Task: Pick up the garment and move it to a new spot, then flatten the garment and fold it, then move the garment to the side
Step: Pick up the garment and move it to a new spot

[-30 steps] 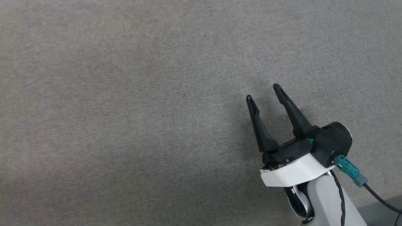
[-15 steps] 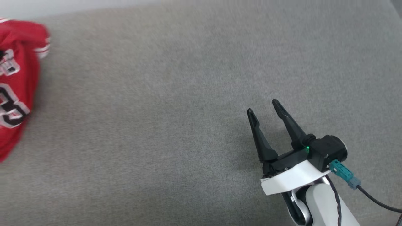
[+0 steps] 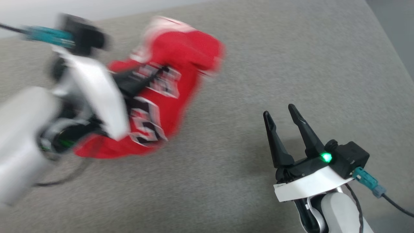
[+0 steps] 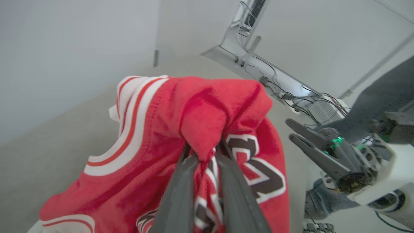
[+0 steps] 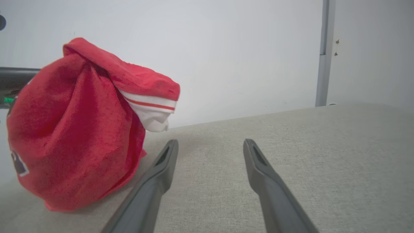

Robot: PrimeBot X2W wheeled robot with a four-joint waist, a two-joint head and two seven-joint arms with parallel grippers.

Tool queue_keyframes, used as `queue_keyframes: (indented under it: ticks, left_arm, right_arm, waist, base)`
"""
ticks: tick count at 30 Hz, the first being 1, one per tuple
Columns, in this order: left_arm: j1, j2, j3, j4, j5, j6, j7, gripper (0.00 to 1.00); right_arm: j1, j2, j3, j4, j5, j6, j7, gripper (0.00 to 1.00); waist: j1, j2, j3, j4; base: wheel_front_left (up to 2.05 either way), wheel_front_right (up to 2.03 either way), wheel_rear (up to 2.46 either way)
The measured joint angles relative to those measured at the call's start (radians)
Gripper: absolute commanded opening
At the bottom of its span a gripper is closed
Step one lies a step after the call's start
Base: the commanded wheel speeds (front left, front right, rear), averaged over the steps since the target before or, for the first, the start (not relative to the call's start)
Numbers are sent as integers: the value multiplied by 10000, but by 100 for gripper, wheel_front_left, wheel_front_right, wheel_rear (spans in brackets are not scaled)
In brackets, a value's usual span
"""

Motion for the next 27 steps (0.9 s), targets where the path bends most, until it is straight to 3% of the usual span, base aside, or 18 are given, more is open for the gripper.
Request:
queue_keyframes:
  ticks: [4, 9, 20, 27]
  left_arm:
    - [-123, -982, -533, -485, -171, 0, 449, 0]
    - [-406, -1475, -662, 244, -441, 0, 514, 0]
    - [-245, -477, -1235, 3659, -90, 0, 454, 0]
    - [-89, -267, -1682, 3603, 938, 0, 1452, 0]
  right_arm:
    - [-7, -4, -36, -157, 395, 0, 0, 100]
    - [-12, -8, 52, -278, 796, 0, 0, 100]
    - [322, -6, 157, -573, 1315, 0, 0, 100]
    - [534, -4, 146, -698, 1394, 0, 0, 100]
  waist:
    - [0, 0, 283, -519]
    - [0, 0, 641, -1287]
    - [0, 0, 1005, -2741]
    - [0, 0, 1156, -3007]
  base:
    - [0, 0, 0]
    - [0, 0, 0]
    - [0, 0, 0]
    - [0, 0, 0]
